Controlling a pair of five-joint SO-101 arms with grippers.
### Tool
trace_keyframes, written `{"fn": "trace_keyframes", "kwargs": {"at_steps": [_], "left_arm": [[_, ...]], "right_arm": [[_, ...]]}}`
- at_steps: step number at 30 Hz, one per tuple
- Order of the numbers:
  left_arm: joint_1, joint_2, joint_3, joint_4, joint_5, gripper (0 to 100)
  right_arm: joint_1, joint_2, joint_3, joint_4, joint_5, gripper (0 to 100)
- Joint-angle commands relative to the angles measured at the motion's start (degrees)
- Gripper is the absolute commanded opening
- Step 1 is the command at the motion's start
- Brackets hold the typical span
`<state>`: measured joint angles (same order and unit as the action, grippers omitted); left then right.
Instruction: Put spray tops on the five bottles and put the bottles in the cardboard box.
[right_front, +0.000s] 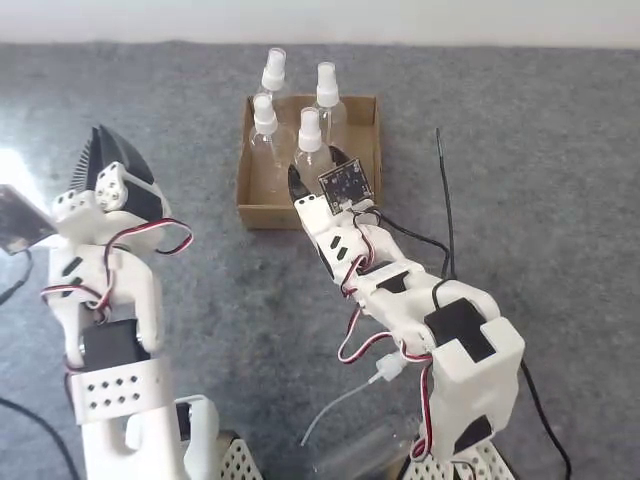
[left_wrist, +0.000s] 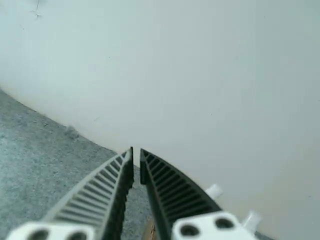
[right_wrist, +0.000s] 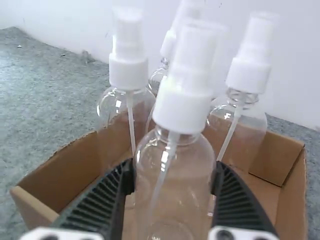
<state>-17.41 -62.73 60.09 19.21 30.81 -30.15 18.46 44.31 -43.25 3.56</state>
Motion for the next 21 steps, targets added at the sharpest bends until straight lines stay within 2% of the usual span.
{"fn": "trace_keyframes", "kwargs": {"at_steps": [1, 21], "left_arm": [[-0.26, -0.53, -0.48, -1.49, 0.09, 2], [-0.26, -0.53, -0.48, -1.58, 0.09, 2]], "right_arm": [[-0.66, -0.92, -3.08, -0.84, -0.18, 14.5], [-1.71, -0.84, -2.73, -0.75, 2.9, 15.6]]}}
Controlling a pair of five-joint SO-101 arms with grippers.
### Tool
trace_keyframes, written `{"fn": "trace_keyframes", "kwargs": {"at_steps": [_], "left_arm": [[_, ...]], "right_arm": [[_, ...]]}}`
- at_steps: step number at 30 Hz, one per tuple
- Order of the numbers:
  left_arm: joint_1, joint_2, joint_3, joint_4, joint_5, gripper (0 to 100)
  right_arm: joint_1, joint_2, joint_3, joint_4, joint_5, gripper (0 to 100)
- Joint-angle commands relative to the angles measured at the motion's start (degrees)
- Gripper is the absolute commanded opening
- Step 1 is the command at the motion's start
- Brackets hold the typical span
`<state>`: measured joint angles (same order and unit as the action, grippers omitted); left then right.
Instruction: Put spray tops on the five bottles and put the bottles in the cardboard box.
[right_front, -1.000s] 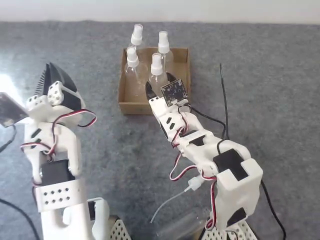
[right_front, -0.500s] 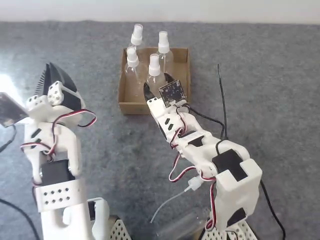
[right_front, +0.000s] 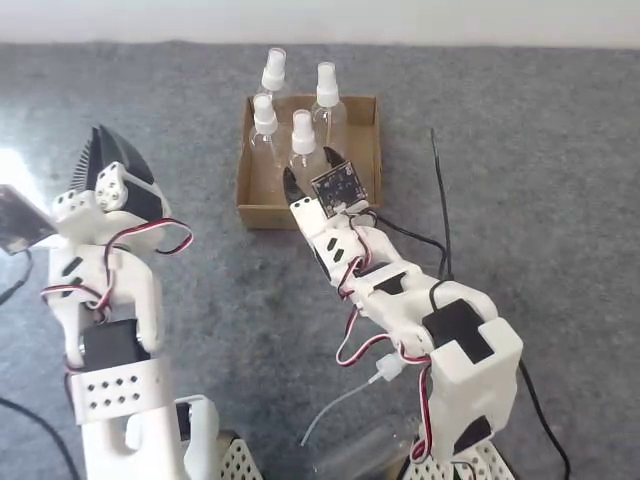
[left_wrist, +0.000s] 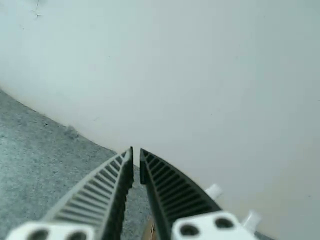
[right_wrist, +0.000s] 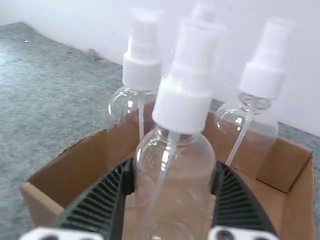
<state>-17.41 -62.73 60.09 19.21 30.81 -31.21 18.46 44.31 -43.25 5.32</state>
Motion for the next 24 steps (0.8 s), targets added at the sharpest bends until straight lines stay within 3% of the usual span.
{"fn": "trace_keyframes", "kwargs": {"at_steps": [1, 5, 24], "left_arm": [[-0.26, -0.53, -0.48, -1.58, 0.09, 2], [-0.26, -0.53, -0.48, -1.58, 0.09, 2], [-0.26, -0.53, -0.48, -1.58, 0.0, 2]], "right_arm": [[-0.66, -0.84, -2.73, -0.75, 1.14, 17.3], [-0.66, -1.01, -2.99, 3.47, 0.97, 24.3], [-0.75, -1.45, -3.08, 4.0, 1.14, 23.6]]}}
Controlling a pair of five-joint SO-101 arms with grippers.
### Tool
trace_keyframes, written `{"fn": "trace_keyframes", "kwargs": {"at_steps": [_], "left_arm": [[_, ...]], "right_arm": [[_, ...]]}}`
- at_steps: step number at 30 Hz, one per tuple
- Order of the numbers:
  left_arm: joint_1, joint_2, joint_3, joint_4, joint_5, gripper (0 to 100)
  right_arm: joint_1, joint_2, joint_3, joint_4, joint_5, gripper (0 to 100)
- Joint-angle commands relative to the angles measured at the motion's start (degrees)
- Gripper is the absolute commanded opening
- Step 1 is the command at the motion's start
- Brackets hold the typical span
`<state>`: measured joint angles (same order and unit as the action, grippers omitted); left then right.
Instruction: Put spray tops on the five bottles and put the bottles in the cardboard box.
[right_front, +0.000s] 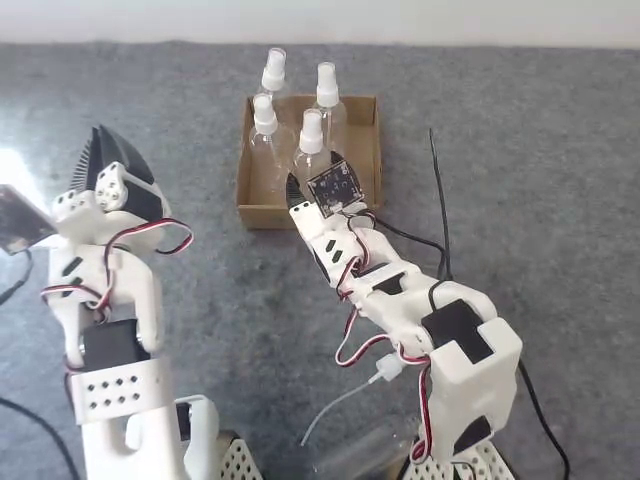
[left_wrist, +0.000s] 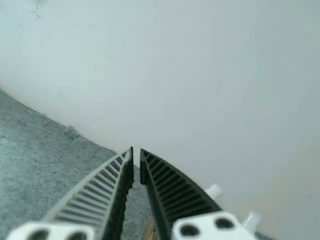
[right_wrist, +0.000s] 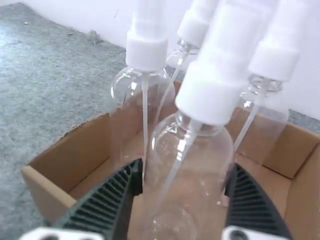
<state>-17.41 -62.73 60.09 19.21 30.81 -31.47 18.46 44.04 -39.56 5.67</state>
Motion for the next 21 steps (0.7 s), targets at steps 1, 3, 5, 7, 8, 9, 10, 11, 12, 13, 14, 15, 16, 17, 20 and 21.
{"fn": "trace_keyframes", "kwargs": {"at_steps": [1, 3, 5, 7, 8, 9, 10, 11, 12, 13, 14, 15, 16, 17, 20, 21], "left_arm": [[-0.26, -0.53, -0.48, -1.58, 0.0, 2], [-0.26, -0.53, -0.48, -1.58, 0.0, 2], [-0.26, -0.53, -0.48, -1.58, 0.0, 2], [-0.26, -0.53, -0.48, -1.58, 0.0, 2], [-0.26, -0.53, -0.48, -1.58, 0.0, 2], [-0.26, -0.53, -0.48, -1.58, 0.0, 2], [-0.26, -0.53, -0.48, -1.58, 0.0, 2], [-0.26, -0.53, -0.48, -1.67, 0.0, 2], [-0.26, -0.53, -0.48, -1.67, 0.0, 2], [-0.26, -0.53, -0.48, -1.67, 0.0, 2], [-0.26, -0.53, -0.48, -1.67, 0.0, 2], [-0.26, -0.53, -0.48, -1.67, 0.0, 2], [-0.26, -0.53, -0.57, -1.67, 0.0, 2], [-0.26, -0.53, -0.57, -1.67, 0.0, 2], [-0.26, -0.53, -0.57, -1.67, 0.0, 2], [-0.26, -0.53, -0.57, -1.67, 0.0, 2]], "right_arm": [[-0.48, -1.45, -2.81, 0.4, 0.79, 23.6], [-0.48, -1.98, -2.73, 0.66, 0.88, 23.6], [-0.48, -3.12, -2.37, 0.75, 0.88, 23.6], [-0.22, -4.35, -1.67, 0.84, 0.7, 23.6], [-0.13, -4.88, -1.32, 0.84, 0.7, 23.6], [-0.13, -5.23, -1.05, 0.84, 0.7, 23.6], [-0.13, -5.58, -0.88, 1.01, 0.7, 24.0], [-0.22, -5.93, -0.7, 1.8, 0.7, 25.2], [-0.31, -6.2, -0.7, 3.03, 0.62, 27.4], [-0.4, -6.55, -0.7, 4.0, 0.62, 29.7], [-0.4, -6.9, -0.7, 4.79, 0.62, 31.6], [-0.4, -7.34, -0.62, 5.32, 0.62, 32.5], [-0.4, -7.69, -0.62, 5.58, 0.62, 32.5], [-0.4, -8.04, -0.53, 5.58, 0.62, 32.5], [-0.22, -8.66, -0.44, 5.58, 0.53, 32.5], [-0.13, -8.66, -0.44, 5.58, 0.53, 32.5]]}}
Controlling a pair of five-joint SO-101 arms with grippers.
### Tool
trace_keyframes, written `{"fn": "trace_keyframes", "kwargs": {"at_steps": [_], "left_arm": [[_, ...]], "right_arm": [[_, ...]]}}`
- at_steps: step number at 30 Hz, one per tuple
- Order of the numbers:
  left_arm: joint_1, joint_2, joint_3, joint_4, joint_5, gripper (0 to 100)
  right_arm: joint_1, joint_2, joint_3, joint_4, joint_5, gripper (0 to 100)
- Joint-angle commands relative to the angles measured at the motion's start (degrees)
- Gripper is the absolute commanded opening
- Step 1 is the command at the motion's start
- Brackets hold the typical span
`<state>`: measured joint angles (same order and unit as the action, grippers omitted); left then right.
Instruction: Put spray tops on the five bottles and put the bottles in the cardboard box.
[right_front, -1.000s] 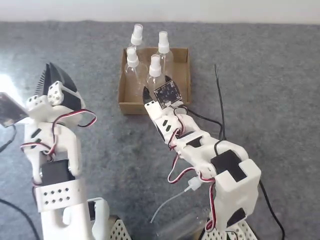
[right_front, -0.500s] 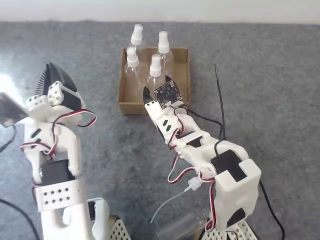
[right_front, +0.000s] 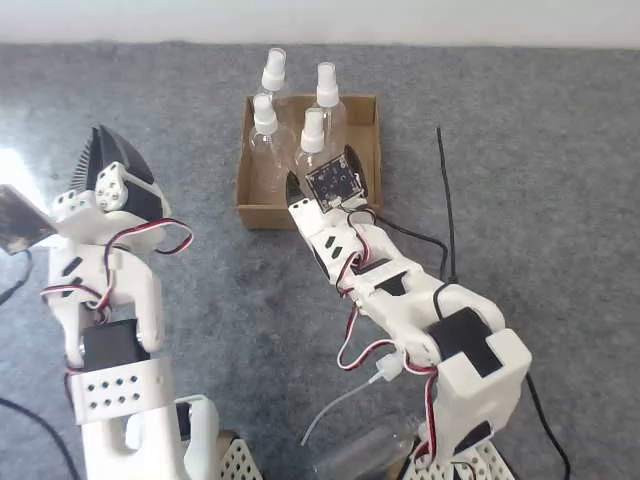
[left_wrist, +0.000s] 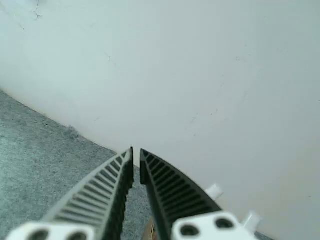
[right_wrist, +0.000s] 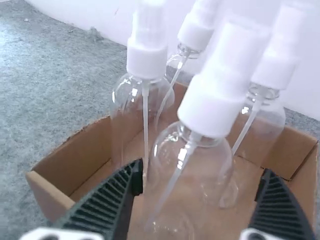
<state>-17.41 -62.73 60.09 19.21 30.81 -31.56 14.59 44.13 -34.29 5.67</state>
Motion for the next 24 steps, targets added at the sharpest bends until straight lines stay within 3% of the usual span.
{"fn": "trace_keyframes", "kwargs": {"at_steps": [1, 24], "left_arm": [[-0.26, -0.53, -0.57, -1.67, 0.0, 2], [-0.26, -0.53, -0.57, -1.76, 0.0, 2]], "right_arm": [[-0.04, -4.79, -0.44, 0.31, 0.53, 32.5], [-0.13, -21.93, 12.13, 3.91, 0.7, 32.5]]}}
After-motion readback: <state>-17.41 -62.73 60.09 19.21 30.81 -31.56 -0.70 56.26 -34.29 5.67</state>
